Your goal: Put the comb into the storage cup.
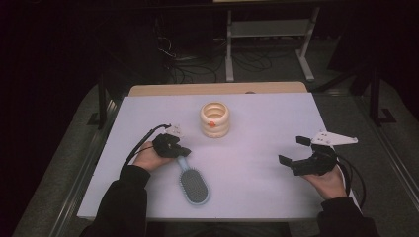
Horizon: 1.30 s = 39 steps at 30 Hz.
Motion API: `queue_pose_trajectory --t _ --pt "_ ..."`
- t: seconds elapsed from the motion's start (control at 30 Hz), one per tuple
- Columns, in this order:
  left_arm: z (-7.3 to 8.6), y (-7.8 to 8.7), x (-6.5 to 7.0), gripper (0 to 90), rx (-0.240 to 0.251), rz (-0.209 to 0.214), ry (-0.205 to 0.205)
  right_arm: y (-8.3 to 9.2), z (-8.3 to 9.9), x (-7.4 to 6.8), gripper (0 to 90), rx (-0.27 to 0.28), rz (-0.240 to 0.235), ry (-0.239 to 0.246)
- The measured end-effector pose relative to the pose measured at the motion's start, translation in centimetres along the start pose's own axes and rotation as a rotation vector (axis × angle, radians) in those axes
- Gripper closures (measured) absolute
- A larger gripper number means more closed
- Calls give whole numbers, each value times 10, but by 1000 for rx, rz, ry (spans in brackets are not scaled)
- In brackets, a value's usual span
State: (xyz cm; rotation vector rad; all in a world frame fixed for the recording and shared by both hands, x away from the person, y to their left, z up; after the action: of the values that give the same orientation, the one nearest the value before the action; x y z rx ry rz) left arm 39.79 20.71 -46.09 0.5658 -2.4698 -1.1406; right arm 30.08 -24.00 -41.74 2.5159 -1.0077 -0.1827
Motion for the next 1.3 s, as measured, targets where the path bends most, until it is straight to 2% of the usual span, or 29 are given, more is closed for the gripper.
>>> queue_pose_trajectory --t 0.6,1.3 --pt "15 13 -5 900 -1 -13 27 0 0 0 0 -2 0 -2" --pt "34 28 -3 900 -7 -21 22 0 0 -1 0 -4 -1 -1"
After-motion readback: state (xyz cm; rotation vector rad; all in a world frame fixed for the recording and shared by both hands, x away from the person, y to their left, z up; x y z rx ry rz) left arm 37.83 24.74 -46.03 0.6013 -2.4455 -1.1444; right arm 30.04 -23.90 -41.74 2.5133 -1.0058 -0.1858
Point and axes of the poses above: each handheld gripper's, and its own axes: y roughly backward along the jaws, z roughly out of its underside, x roughly to its right, the point moved 1 cm from there along -y, roughly forward along the jaws, and after that the axes turned 9 degrees about y, right-handed, at the moved point
